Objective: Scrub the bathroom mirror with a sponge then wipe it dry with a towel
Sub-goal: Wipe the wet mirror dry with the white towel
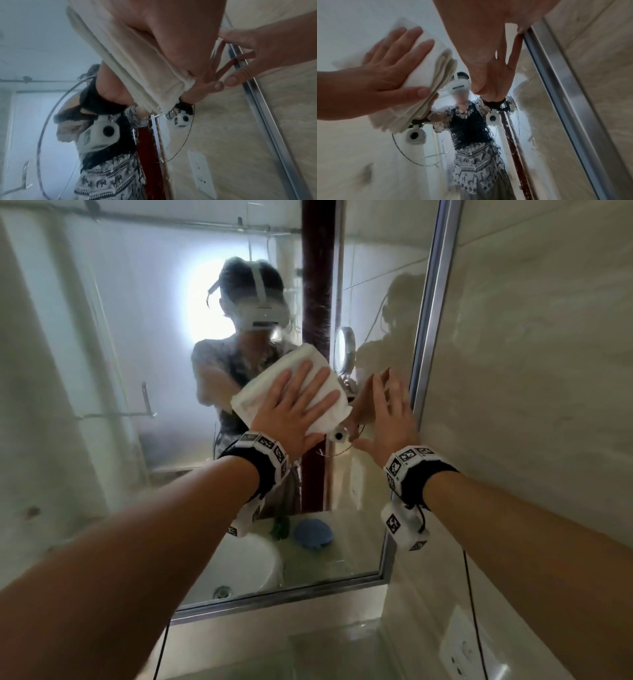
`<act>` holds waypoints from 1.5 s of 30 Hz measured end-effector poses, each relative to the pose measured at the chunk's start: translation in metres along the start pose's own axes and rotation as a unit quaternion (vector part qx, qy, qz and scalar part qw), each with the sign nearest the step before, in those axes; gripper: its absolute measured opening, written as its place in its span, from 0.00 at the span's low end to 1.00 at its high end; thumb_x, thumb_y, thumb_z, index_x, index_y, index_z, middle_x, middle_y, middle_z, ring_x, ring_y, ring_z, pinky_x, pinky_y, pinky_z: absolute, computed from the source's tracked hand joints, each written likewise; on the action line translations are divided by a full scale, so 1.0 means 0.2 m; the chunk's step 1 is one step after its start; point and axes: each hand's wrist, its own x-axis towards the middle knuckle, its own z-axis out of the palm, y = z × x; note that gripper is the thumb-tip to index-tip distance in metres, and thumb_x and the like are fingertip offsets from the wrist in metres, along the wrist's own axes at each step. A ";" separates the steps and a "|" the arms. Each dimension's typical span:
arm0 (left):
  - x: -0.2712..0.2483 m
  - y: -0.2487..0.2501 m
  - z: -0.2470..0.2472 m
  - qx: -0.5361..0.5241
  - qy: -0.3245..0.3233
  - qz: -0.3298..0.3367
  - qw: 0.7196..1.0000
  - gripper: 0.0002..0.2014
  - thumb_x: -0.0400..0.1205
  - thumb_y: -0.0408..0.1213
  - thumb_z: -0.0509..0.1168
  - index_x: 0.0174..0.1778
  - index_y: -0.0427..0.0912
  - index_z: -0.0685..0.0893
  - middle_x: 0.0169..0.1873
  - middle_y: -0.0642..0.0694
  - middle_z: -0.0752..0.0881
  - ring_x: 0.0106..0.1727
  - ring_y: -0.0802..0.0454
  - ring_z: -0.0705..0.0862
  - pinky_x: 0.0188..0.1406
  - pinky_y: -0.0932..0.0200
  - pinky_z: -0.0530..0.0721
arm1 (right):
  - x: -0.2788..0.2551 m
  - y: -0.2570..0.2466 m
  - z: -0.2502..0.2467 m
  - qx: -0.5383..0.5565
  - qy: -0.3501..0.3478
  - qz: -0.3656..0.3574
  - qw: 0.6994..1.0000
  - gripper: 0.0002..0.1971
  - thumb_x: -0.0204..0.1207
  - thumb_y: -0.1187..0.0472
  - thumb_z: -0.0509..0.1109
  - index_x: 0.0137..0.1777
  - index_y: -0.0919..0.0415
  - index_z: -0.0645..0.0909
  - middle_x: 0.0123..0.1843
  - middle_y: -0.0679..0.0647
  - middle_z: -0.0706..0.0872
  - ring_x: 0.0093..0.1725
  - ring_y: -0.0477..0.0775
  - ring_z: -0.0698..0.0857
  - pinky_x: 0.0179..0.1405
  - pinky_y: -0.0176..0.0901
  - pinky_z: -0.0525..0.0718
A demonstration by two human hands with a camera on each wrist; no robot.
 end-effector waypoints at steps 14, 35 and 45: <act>-0.22 -0.27 0.01 0.039 0.002 0.083 0.996 0.40 0.83 0.66 0.57 0.87 0.53 0.54 0.87 0.44 0.50 0.87 0.38 0.47 0.84 0.36 0.49 | 0.02 0.09 0.03 -0.109 -0.023 -0.034 0.993 0.70 0.59 0.32 0.79 0.84 0.52 0.28 0.85 0.56 0.26 0.84 0.62 0.32 0.82 0.58 0.47; 0.22 0.04 -0.08 -0.074 0.029 0.011 0.997 0.39 0.82 0.54 0.54 0.88 0.47 0.48 0.87 0.37 0.45 0.86 0.32 0.42 0.83 0.32 0.41 | -0.01 0.05 -0.03 0.045 0.124 -0.046 0.990 0.36 0.72 0.61 0.71 0.80 0.58 0.64 0.82 0.57 0.63 0.80 0.62 0.60 0.80 0.59 0.64; 0.05 -0.19 -0.39 -0.381 0.146 -0.129 0.904 0.24 0.74 0.39 0.56 0.65 0.40 0.84 0.65 0.41 0.83 0.69 0.42 0.78 0.70 0.39 0.75 | 0.06 -0.48 -0.04 0.006 0.047 -0.069 0.996 0.48 0.73 0.37 0.69 0.85 0.48 0.46 0.72 0.62 0.64 0.64 0.67 0.70 0.65 0.59 0.75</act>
